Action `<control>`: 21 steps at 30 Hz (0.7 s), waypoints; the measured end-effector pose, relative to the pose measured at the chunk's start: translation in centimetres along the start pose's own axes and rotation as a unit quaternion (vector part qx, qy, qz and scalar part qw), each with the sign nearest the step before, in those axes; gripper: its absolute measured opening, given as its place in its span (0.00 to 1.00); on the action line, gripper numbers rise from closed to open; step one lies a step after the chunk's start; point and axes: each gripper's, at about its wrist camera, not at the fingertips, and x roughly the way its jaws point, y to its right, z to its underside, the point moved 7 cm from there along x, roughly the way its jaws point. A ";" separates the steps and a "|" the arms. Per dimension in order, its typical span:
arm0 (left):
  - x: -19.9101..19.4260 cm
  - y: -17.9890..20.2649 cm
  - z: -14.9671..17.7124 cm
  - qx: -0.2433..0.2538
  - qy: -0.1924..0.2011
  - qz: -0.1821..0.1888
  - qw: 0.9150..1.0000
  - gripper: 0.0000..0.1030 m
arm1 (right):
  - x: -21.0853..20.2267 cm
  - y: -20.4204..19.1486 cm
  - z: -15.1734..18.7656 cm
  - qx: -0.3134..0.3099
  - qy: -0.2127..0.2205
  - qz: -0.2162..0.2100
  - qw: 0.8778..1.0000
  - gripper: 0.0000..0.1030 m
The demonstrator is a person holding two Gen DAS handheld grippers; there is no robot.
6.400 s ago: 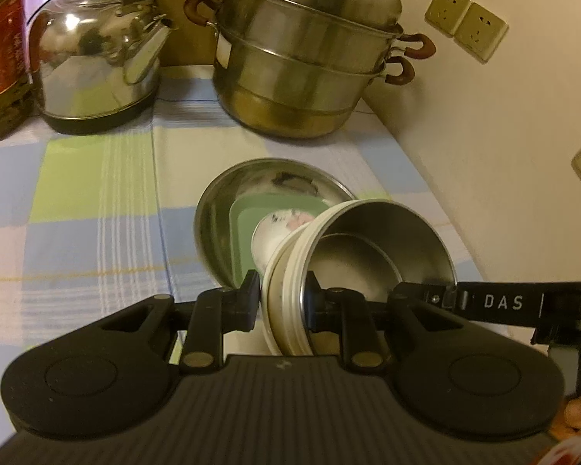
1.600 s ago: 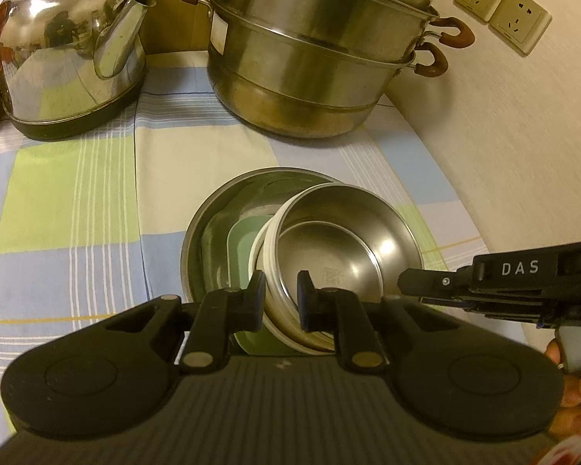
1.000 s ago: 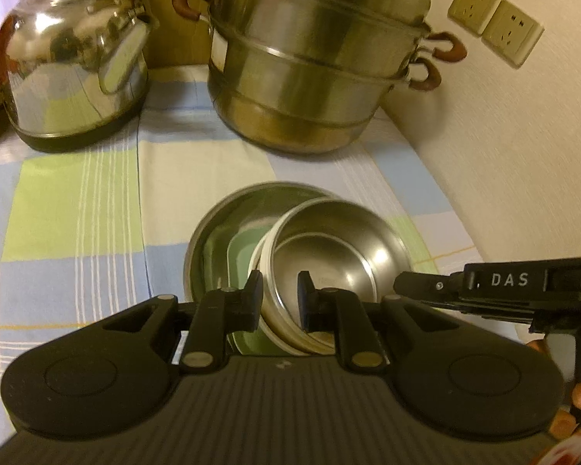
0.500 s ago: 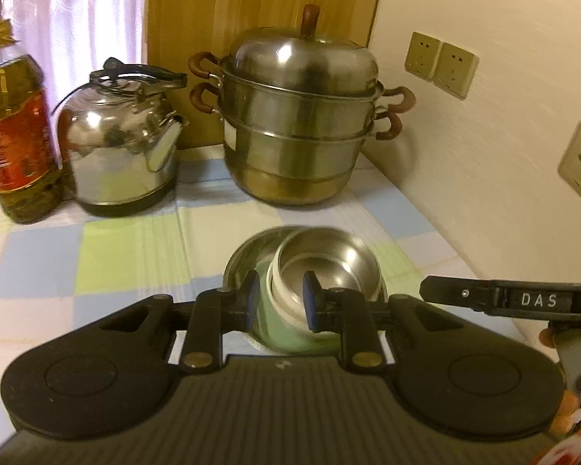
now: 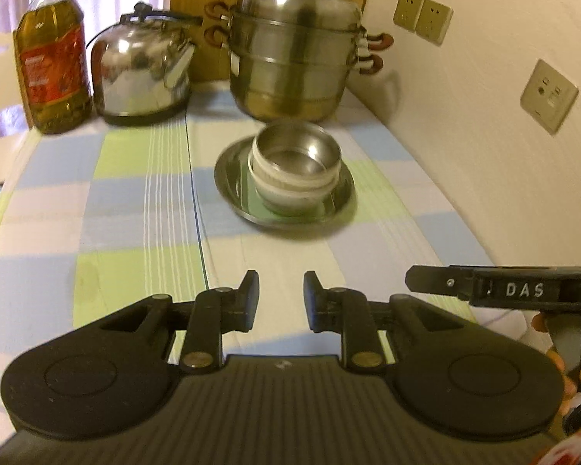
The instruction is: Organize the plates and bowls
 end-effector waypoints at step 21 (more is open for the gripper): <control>-6.3 4.4 8.6 -0.039 -0.011 -0.030 0.999 0.21 | -6.2 0.1 8.3 -0.055 -0.022 -0.001 0.998 0.63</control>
